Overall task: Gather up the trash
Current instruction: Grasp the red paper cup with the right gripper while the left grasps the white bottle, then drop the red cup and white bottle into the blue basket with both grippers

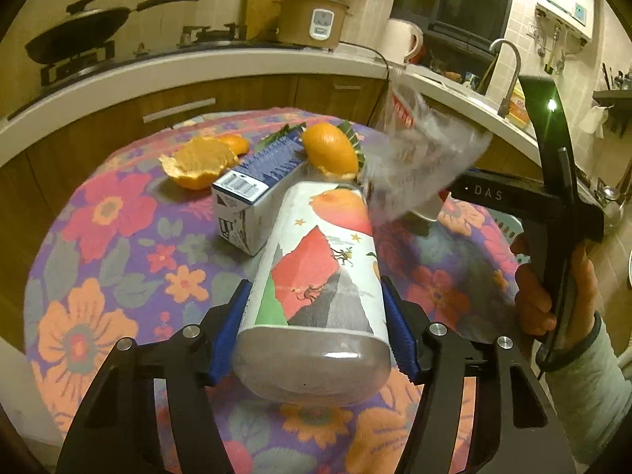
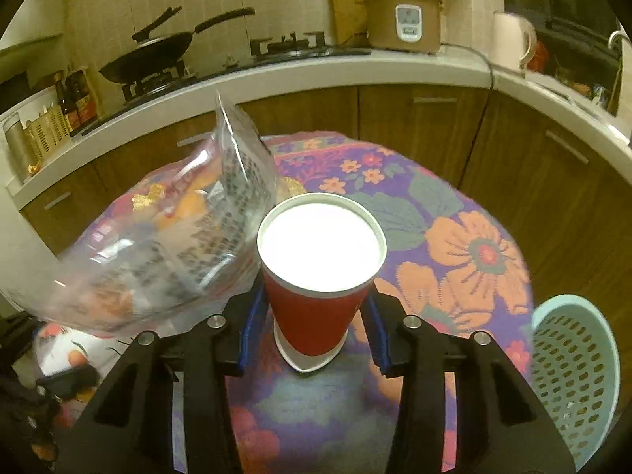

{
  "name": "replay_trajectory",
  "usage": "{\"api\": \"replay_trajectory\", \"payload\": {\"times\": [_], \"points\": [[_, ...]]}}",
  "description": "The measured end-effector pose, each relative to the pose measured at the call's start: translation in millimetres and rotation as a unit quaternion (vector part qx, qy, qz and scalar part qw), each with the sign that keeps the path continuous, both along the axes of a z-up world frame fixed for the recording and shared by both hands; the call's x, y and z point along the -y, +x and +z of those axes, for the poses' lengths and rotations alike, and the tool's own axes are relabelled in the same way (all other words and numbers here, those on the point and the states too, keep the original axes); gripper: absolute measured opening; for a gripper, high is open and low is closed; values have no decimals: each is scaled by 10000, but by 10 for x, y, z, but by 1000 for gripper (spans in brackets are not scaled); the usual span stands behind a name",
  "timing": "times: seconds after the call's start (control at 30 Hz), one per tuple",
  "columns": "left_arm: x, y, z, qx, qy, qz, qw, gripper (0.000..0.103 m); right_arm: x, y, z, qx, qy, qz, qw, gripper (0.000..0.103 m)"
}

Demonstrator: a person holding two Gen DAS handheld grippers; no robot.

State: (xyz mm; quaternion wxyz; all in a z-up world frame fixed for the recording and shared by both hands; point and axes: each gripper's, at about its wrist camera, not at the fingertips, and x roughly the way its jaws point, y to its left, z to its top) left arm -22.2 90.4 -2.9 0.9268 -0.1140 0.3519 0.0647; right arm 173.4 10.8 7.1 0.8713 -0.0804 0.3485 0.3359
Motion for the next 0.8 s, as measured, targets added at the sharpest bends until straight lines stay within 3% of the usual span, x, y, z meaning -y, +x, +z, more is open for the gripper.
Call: {"api": "replay_trajectory", "payload": {"times": [0.27, 0.47, 0.8], "points": [[53, -303, 154, 265, -32, 4, 9996, 59, 284, -306, 142, 502, -171, -226, 9983, 41], [131, -514, 319, 569, -37, -12, 9984, 59, 572, -420, 225, 575, -13, -410, 9975, 41], [415, -334, 696, 1075, 121, -337, 9936, 59, 1122, -418, 312, 607, 275, -854, 9941, 41]]}}
